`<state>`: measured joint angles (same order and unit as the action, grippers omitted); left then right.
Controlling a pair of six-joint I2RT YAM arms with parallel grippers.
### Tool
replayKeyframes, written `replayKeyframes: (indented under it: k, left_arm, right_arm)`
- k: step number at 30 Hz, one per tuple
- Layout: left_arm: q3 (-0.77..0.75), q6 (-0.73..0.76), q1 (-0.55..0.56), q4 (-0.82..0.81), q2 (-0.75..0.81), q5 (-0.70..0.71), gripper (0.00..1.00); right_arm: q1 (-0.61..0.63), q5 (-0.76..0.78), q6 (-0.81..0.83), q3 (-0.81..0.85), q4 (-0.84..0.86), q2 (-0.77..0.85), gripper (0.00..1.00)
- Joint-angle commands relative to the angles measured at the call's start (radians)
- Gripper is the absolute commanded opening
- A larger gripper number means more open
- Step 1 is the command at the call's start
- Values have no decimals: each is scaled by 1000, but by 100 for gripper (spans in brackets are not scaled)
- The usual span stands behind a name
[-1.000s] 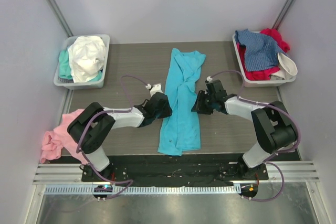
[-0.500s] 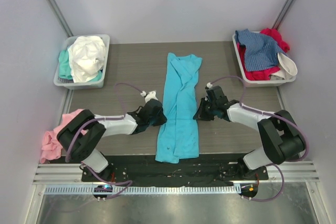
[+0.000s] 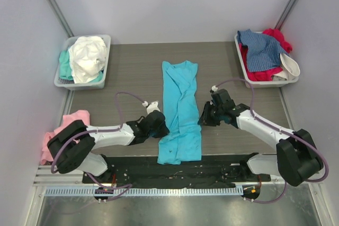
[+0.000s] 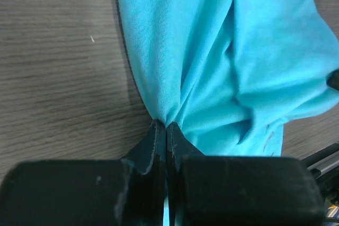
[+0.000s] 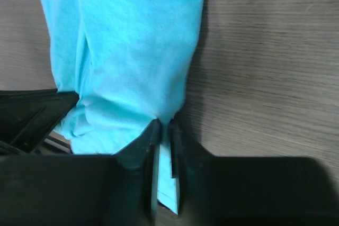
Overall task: Fold and stack the t-shirts
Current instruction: Fold the tshirt
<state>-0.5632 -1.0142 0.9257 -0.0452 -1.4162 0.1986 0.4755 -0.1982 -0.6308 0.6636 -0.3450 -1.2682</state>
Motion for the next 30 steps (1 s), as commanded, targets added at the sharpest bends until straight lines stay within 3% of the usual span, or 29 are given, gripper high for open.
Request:
replayKeyframes:
  k: [1,3,5,11,14,17,22,28,30]
  left_arm:
    - [-3,-26,33,38,-35,22,7]
    - [-3,-35,42,42,-38,31,17]
    - [-9,-40,42,82,-23,56,23]
    - [-84,-20,42,249,97,191,80]
    - [-151,37,42,323,135,260,99]
    - [-230,129,30,343,120,344,100]
    - [-397,261,-89,291,-5,274,99]
    - [-610,391,-204,219,-213,165,100]
    - [-670,416,-215,220,-297,137,94]
  right_arm:
    - [8,29,2,-2,-89,43,34]
    - [8,45,3,-2,-98,61,49]
    - [9,95,6,13,-104,85,56]
    - [9,265,34,117,-17,49,67]
    - [5,309,51,214,29,-34,67]
    - [2,335,52,296,87,-152,67]
    - [-1,326,52,390,150,-343,61]
    - [-11,329,37,355,176,-378,60]
    - [-12,333,33,309,181,-349,60]
